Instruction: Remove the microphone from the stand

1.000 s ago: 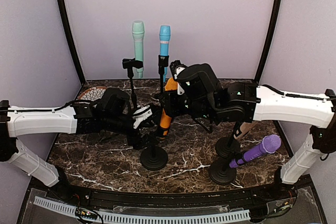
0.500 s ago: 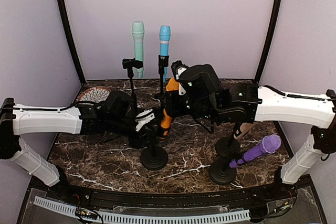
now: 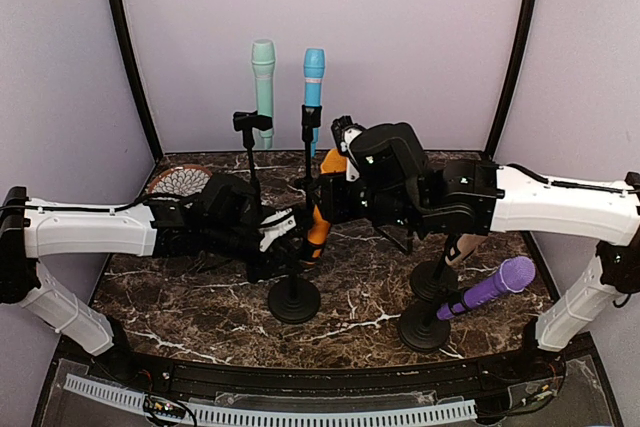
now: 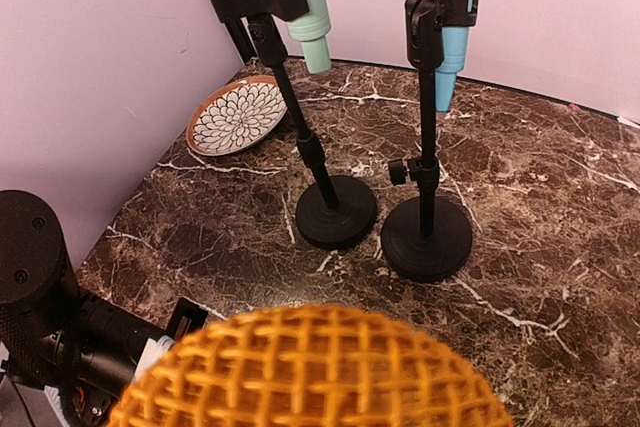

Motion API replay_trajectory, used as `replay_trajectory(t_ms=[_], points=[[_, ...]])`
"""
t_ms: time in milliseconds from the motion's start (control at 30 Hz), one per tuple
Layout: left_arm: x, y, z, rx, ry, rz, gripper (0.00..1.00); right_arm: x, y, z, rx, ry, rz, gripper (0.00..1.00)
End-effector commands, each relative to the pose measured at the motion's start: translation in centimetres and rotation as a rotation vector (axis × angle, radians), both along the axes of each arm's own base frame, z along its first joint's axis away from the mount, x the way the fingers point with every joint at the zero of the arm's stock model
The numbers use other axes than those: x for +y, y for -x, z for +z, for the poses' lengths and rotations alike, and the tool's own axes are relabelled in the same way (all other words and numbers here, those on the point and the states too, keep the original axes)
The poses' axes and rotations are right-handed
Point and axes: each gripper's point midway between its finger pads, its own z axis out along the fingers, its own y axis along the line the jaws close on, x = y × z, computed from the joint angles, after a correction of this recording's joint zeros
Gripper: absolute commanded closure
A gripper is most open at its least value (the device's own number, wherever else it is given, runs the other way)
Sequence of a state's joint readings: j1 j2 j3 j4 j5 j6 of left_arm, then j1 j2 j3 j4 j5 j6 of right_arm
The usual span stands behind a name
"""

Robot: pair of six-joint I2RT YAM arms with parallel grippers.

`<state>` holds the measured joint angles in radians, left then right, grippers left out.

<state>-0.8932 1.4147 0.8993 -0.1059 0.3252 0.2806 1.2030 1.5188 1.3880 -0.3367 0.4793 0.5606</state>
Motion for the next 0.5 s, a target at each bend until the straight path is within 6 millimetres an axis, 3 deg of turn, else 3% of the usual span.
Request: replay_trajectory(t_ms=[0, 233, 467], points=[[0.2, -0.2, 0.2, -0.030, -0.001, -0.008, 0.97, -0.7, 0.1, 2.7, -0.030, -0.084, 0.036, 0.83], [0.1, 0.0, 0.1, -0.023, 0.000, -0.018, 1.00, -0.8, 0.8, 4.0, -0.061, -0.140, 0.145, 0.83], [0.0, 0.1, -0.1, -0.016, -0.004, -0.024, 1.00, -0.9, 0.9, 4.1, -0.060, -0.156, 0.159, 0.83]])
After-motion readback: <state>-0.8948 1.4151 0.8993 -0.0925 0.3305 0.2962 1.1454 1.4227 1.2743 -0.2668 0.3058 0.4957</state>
